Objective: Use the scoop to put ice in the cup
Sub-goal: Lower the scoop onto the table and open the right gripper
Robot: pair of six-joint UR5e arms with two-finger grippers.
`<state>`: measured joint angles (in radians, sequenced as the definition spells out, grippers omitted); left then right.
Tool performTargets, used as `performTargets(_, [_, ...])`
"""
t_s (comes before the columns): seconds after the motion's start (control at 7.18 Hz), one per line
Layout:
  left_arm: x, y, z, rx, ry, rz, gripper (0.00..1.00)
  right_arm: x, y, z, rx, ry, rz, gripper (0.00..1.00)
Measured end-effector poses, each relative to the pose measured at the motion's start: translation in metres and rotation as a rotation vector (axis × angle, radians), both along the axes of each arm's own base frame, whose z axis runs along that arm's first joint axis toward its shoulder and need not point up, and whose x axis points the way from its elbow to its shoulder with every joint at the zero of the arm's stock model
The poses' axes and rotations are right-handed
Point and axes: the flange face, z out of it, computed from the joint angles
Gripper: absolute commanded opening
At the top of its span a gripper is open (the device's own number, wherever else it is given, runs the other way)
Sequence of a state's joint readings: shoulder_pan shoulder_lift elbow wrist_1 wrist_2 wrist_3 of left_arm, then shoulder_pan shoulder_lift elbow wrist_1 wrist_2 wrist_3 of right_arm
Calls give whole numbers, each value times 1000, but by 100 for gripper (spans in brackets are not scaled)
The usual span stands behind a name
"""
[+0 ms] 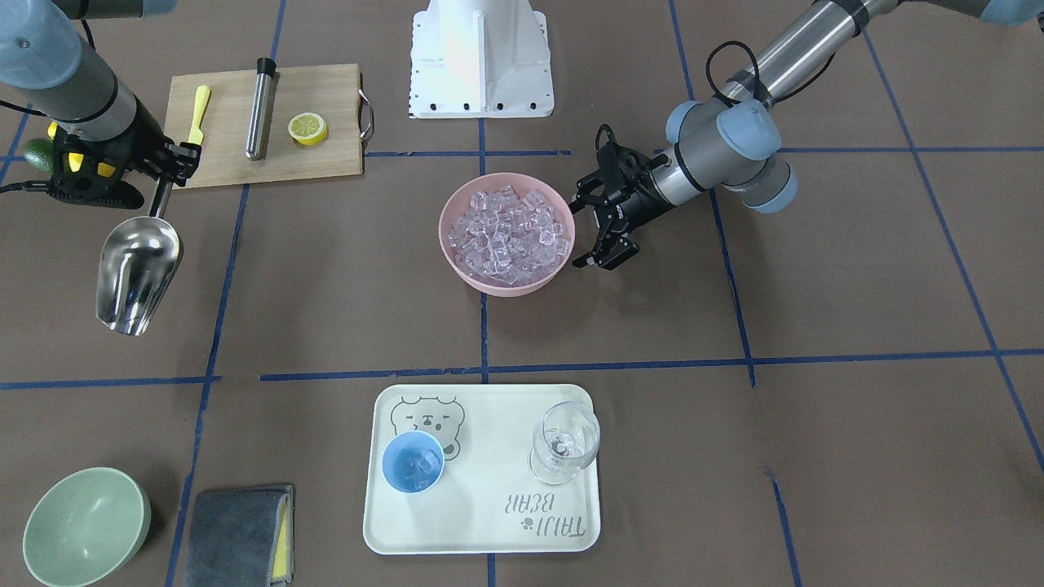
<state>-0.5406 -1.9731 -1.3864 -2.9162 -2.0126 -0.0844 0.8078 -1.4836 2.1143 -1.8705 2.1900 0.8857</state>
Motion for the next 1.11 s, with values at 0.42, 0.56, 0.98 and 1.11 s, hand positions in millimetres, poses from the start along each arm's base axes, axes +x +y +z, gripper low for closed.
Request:
performTargets(0.42, [0, 1, 0, 0, 0, 1, 99, -24, 33, 57, 24, 34, -17, 0])
performTargets(0.56, [0, 1, 0, 0, 0, 2, 99, -37, 40, 71, 35, 53, -45, 0])
performTargets(0.98, [0, 1, 1, 0, 0, 2, 99, -59, 46, 97, 57, 48, -77, 100])
performTargets(1.11, [0, 1, 0, -1, 1, 2, 99, -60, 45, 99, 58, 49, -74, 100])
